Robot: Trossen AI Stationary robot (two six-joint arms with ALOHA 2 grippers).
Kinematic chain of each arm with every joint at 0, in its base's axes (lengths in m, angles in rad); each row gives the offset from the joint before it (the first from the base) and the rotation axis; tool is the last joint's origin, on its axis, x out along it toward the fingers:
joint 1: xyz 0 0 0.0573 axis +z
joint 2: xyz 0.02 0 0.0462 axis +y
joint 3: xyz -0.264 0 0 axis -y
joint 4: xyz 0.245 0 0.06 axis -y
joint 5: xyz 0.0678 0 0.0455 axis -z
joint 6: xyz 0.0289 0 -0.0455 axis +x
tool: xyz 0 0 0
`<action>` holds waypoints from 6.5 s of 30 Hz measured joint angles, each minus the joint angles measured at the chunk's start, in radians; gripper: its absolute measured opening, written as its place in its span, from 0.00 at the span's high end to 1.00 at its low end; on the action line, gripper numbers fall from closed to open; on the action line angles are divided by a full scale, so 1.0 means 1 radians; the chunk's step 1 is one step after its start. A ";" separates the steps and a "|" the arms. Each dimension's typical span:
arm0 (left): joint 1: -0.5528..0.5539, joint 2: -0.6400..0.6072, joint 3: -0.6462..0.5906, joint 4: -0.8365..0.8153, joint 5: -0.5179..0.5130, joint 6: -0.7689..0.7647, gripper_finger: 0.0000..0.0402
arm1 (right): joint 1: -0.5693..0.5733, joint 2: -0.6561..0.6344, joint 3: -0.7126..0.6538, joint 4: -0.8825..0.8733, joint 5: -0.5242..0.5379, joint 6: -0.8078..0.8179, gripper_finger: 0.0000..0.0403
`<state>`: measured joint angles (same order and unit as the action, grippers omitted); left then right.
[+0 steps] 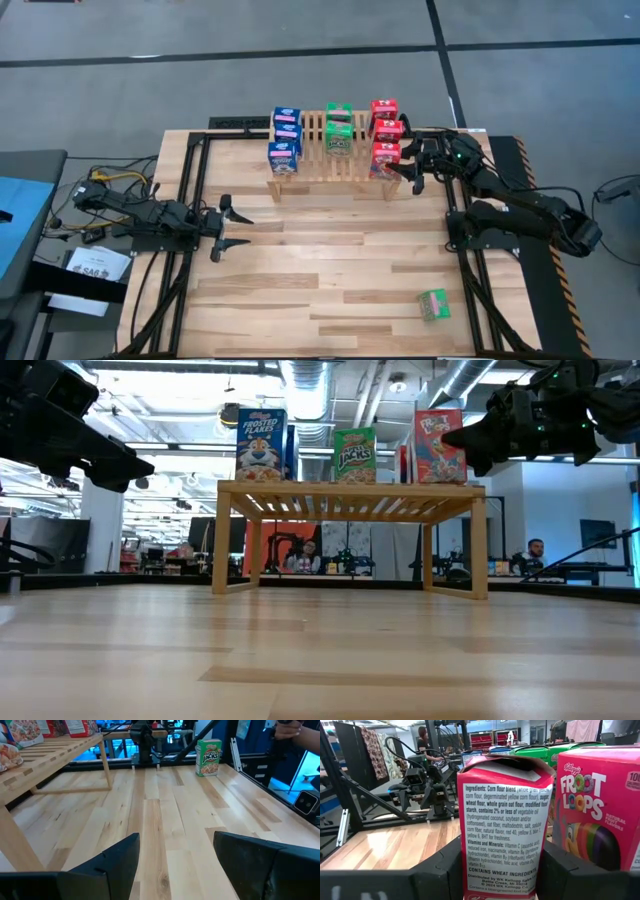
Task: Stack cereal on shelf
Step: Put the red cereal box on the shelf aligned with the other red cereal boxes, then put the green cereal box on the shelf aligned with the other green cereal boxes
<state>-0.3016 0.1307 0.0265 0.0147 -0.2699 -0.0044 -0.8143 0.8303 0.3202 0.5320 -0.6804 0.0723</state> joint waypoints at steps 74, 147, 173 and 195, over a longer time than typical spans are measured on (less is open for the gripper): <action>0.000 0.000 0.000 -0.001 0.001 0.001 0.39 | 0.016 -0.389 0.000 -0.140 0.133 0.041 0.07; 0.000 0.000 0.000 -0.001 0.001 0.001 0.39 | 1.744 0.412 0.706 -1.564 0.787 2.126 0.08; 0.000 0.000 0.000 -0.001 0.001 0.001 0.39 | 1.855 0.650 0.716 -1.523 0.810 2.129 0.08; 0.000 0.000 0.000 -0.001 0.001 0.001 0.39 | 1.819 0.660 0.716 -1.433 0.814 2.069 0.56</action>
<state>-0.3012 0.1307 0.0261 0.0135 -0.2691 -0.0037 1.0048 1.4901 1.0367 -0.9008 0.1336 2.1410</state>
